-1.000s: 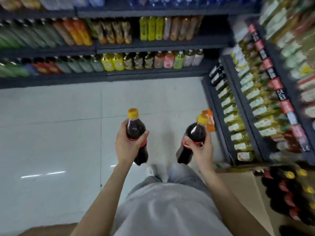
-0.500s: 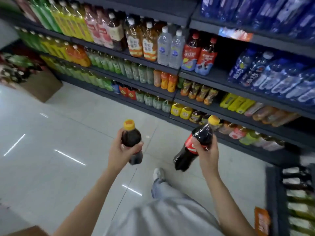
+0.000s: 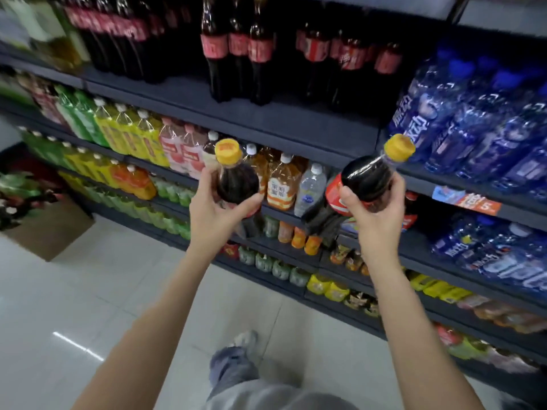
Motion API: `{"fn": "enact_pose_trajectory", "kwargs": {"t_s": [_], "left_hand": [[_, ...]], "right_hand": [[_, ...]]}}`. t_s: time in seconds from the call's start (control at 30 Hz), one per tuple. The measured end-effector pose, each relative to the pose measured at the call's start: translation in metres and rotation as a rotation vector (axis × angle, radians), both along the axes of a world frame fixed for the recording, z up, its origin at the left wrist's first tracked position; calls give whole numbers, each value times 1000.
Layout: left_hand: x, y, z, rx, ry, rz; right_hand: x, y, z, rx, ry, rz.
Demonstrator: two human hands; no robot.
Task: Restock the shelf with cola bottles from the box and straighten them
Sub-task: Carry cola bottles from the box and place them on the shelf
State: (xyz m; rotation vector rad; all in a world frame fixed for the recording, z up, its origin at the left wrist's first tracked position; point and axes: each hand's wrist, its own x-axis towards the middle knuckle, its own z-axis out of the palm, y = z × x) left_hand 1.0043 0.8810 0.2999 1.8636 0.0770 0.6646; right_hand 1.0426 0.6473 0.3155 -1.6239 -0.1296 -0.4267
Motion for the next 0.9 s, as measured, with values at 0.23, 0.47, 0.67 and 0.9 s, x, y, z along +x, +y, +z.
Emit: {"fn": "enact_pose_trajectory", "kwargs": {"t_s": [0.23, 0.47, 0.67, 0.9], "left_hand": [[153, 22, 54, 2, -126, -170], [253, -21, 75, -49, -151, -275], [302, -53, 69, -80, -53, -275], [337, -60, 35, 114, -37, -435]], "right_hand": [[120, 46, 45, -37, -143, -303], [208, 37, 58, -161, -106, -424], [239, 29, 54, -245, -46, -496], [244, 20, 0, -470, 80, -517]]}}
